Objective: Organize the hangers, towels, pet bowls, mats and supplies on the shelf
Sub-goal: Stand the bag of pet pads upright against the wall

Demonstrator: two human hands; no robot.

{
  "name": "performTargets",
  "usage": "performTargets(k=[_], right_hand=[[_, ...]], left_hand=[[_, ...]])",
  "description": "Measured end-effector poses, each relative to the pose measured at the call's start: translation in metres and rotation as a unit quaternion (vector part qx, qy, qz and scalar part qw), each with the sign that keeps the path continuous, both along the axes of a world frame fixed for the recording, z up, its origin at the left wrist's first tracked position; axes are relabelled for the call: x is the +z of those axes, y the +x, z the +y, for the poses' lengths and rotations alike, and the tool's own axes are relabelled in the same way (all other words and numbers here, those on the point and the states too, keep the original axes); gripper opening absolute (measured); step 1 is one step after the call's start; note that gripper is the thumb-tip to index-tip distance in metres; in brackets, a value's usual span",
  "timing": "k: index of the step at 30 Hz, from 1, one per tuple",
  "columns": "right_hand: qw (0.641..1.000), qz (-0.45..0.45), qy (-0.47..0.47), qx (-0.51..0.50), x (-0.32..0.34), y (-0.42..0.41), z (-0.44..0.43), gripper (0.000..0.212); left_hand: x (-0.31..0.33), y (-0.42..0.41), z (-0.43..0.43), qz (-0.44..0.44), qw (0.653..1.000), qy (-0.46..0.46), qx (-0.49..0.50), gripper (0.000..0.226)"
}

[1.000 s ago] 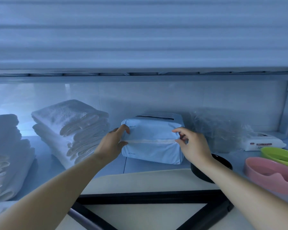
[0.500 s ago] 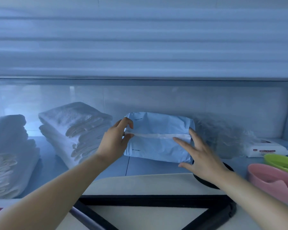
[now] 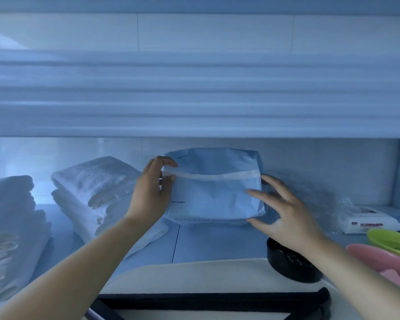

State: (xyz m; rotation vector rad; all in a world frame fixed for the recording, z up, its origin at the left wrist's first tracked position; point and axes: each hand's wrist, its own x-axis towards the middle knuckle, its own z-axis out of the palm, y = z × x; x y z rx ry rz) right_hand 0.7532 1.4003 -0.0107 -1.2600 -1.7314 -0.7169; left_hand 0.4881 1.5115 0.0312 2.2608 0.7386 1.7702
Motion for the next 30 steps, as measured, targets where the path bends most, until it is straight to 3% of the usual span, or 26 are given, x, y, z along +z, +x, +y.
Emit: performTargets(k=[2,5,9,12,20,24,28,30], right_hand=[[0.999,0.028,0.020,0.017,-0.003,-0.003,0.005,0.057],[0.997,0.058,0.040,0.024,-0.010,-0.008,0.010,0.056],[0.997,0.060,0.045,0.025,-0.011,-0.015,0.014,0.055],[0.997,0.050,0.057,0.001,-0.012,-0.017,0.017,0.053],[0.993,0.091,0.070,0.041,-0.006,-0.015,0.028,0.034],[0.987,0.097,0.122,0.050,0.018,-0.012,0.035,0.023],[0.986,0.094,0.128,0.042,0.031,-0.013,0.046,0.029],[0.995,0.076,0.057,0.002,0.023,-0.017,0.053,0.051]], left_hand=[[-0.003,-0.006,0.003,0.070,0.996,0.049,0.021,0.022],[-0.022,-0.021,0.005,0.109,0.993,0.033,0.018,0.051],[-0.044,-0.037,0.009,0.082,0.997,-0.014,-0.002,0.087],[-0.051,-0.036,0.013,0.126,0.992,-0.013,0.010,0.098],[-0.042,-0.022,0.010,0.067,0.998,-0.003,-0.003,0.071],[-0.018,-0.013,0.011,0.039,0.999,0.022,-0.002,0.056],[0.002,-0.009,0.025,0.036,0.997,0.042,0.044,0.035],[0.006,-0.004,0.031,0.048,0.996,0.031,0.074,0.037]])
